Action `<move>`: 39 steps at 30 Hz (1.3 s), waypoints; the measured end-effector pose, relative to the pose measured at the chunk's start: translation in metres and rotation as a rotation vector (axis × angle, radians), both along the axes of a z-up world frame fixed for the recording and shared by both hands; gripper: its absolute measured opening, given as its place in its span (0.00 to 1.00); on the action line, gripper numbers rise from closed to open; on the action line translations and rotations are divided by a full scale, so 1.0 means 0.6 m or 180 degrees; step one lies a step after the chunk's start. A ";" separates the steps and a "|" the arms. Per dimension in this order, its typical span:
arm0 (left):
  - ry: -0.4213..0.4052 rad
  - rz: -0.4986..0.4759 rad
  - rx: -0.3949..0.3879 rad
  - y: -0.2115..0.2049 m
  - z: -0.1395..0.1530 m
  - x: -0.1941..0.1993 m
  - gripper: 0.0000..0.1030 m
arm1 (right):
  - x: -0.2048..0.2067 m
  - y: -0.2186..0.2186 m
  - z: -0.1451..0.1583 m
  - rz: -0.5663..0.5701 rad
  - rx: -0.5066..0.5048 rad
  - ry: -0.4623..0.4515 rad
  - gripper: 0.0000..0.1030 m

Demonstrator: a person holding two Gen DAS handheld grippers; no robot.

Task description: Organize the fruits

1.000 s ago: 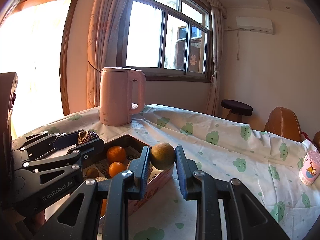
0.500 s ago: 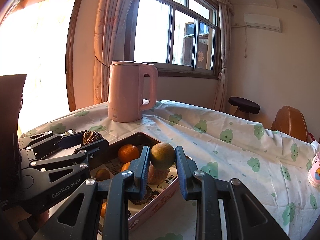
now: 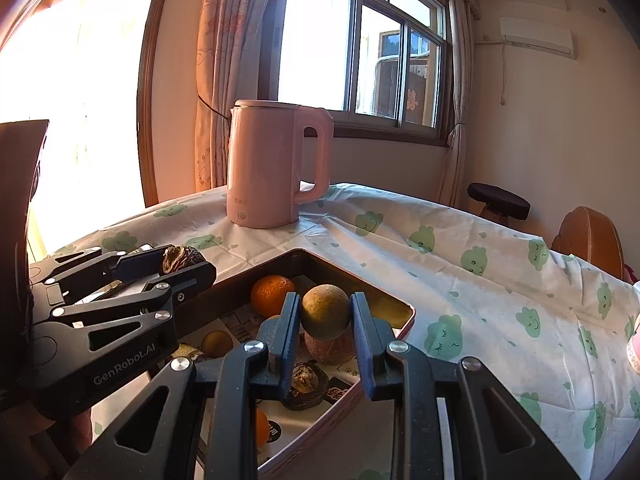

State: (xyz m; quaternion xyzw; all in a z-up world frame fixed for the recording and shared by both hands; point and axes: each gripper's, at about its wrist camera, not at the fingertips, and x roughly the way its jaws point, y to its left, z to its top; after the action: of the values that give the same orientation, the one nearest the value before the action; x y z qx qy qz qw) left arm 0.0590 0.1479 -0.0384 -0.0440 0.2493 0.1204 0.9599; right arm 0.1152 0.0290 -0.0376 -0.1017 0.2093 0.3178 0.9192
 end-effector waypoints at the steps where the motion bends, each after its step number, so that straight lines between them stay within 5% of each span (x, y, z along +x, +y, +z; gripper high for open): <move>1: 0.0010 0.0005 -0.0001 0.001 -0.002 0.001 0.38 | 0.003 0.002 -0.002 0.0001 -0.0008 0.0024 0.27; 26: 0.0246 -0.0015 -0.0010 0.002 -0.023 0.022 0.39 | 0.041 0.033 -0.052 0.0113 -0.0229 0.0552 0.27; 35: 0.0152 0.0093 0.0005 0.006 -0.015 0.009 0.63 | 0.038 0.019 -0.049 0.0040 -0.0155 0.0548 0.49; 39: 0.0017 0.0047 -0.0016 -0.002 -0.005 -0.003 0.70 | 0.031 0.001 -0.042 -0.0065 -0.0105 0.0471 0.51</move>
State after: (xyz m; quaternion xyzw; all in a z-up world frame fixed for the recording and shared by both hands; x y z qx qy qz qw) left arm 0.0572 0.1466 -0.0416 -0.0479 0.2517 0.1269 0.9582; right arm 0.1338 0.0294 -0.0628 -0.0909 0.2828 0.3116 0.9026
